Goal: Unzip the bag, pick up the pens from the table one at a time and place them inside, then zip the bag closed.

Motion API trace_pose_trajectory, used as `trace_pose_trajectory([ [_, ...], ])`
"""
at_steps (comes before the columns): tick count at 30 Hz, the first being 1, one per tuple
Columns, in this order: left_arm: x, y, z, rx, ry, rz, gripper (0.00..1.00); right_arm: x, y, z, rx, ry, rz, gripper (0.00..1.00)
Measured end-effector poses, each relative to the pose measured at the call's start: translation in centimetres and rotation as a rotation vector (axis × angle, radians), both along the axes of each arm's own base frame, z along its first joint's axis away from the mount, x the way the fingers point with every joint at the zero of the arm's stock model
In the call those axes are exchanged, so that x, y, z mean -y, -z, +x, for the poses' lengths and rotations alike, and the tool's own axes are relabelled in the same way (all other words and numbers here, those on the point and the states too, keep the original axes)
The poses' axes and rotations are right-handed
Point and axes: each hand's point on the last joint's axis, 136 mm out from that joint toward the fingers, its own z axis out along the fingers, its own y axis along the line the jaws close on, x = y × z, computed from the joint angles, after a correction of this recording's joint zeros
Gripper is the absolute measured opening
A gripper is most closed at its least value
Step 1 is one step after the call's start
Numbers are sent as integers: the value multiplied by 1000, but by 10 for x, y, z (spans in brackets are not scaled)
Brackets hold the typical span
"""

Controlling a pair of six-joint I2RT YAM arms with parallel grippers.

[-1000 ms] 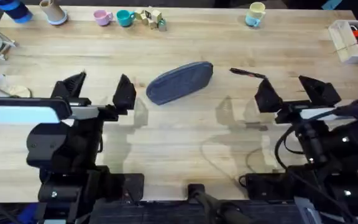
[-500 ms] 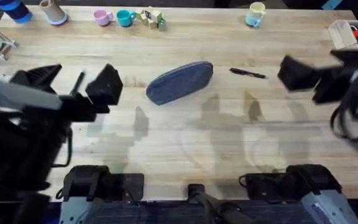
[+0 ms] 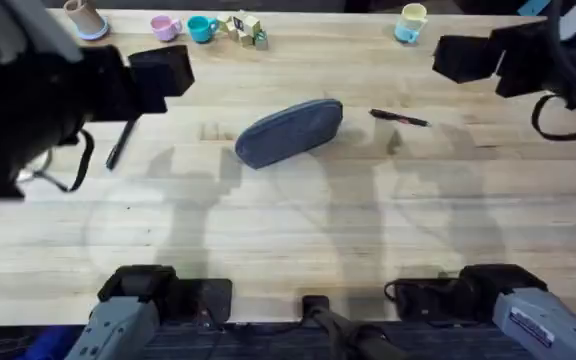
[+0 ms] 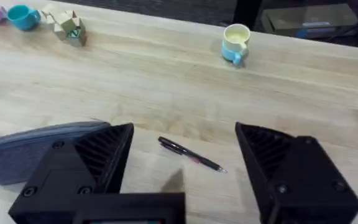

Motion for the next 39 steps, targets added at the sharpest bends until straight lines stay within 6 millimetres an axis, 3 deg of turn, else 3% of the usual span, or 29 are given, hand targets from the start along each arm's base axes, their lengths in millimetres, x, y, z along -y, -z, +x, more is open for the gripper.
trace_pose_trajectory([
  [1,2,13,11,-80,12,-8,993,-3,2,1,-10,-13,7,996],
  [7,14,33,22,-166,102,4,993,-5,2,0,-8,-27,14,996],
  [12,35,56,17,-247,350,114,993,-6,1,0,-6,-30,16,996],
  [16,53,64,17,-241,538,161,993,-6,1,1,-5,-30,16,996],
  [23,87,68,8,-193,820,151,993,-6,1,1,-5,-30,16,996],
  [25,95,77,-2,-227,897,117,993,-6,1,1,-5,-30,16,996],
  [31,99,92,-18,-302,969,90,994,-6,1,1,-5,-30,16,996],
  [39,100,104,-10,-286,1051,154,995,-6,1,1,-5,-30,16,996],
])
